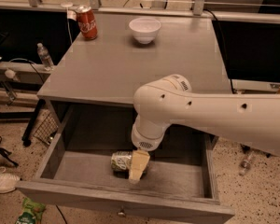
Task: Place 7up can into top drawer
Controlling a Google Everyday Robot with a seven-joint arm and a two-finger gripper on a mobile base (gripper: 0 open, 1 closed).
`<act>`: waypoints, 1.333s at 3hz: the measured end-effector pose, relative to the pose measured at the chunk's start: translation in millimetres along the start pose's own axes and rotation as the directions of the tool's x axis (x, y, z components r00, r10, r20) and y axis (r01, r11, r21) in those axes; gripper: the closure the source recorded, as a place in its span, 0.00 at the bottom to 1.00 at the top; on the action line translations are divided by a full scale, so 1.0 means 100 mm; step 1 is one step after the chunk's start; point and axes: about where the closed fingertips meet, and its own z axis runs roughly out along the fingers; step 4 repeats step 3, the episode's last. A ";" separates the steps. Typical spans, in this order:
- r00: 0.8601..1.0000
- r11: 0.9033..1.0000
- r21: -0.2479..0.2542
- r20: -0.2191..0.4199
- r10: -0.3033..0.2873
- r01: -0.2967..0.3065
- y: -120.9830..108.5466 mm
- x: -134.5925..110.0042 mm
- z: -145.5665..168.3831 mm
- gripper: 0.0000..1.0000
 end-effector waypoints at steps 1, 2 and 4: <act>1.000 1.000 0.005 0.001 0.005 -0.005 0.01 0.02 -0.04 0.00; 1.000 0.999 0.032 0.006 0.029 -0.029 0.06 0.15 -0.27 0.00; 0.995 0.992 0.072 0.022 0.099 -0.100 0.15 0.49 -0.56 0.00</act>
Offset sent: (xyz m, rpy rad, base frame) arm -0.0203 -0.0389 0.0421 0.0094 -0.0455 -0.0715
